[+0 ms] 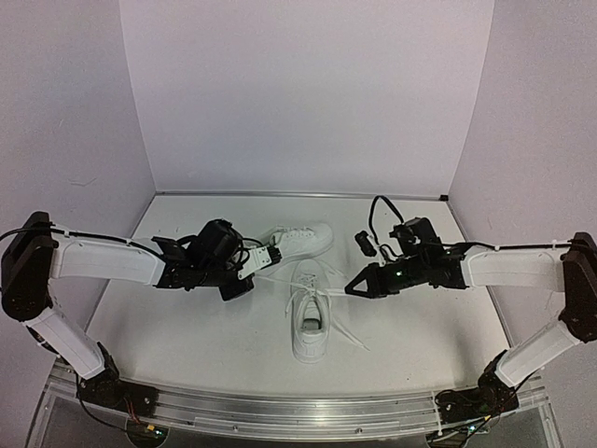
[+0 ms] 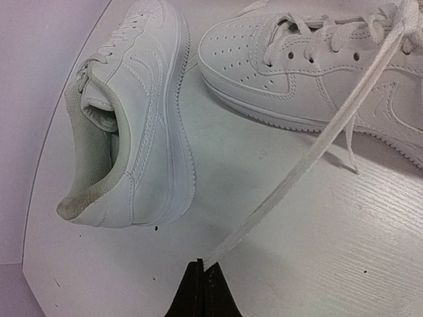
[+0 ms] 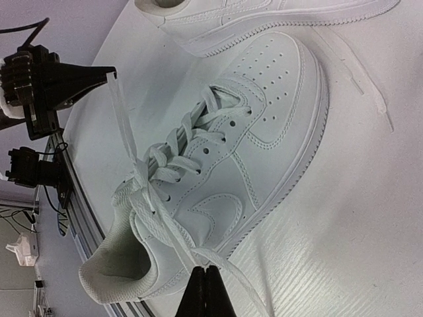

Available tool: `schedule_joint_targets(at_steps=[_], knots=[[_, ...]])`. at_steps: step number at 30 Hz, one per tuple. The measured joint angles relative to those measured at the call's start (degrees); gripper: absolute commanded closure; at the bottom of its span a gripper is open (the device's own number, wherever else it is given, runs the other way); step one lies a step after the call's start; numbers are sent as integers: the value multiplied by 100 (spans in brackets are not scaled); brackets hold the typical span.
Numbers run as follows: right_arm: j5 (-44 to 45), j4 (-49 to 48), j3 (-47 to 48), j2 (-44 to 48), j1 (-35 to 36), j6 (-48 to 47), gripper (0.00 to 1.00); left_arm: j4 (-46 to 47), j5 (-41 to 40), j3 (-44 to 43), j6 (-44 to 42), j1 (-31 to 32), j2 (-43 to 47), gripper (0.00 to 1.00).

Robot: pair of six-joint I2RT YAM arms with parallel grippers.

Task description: Tie the shoes

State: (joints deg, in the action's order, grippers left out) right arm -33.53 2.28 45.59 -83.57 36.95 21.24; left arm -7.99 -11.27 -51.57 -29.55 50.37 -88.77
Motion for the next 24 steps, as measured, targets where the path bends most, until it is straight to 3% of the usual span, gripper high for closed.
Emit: schedule_joint_targets(at_steps=[20, 24], knots=[[249, 357, -200, 88, -221, -47, 99, -241, -486, -2, 305, -145, -98, 100], [-21, 259, -200, 88, -221, -28, 68, -244, -230, -1, 295, -143, -98, 100]])
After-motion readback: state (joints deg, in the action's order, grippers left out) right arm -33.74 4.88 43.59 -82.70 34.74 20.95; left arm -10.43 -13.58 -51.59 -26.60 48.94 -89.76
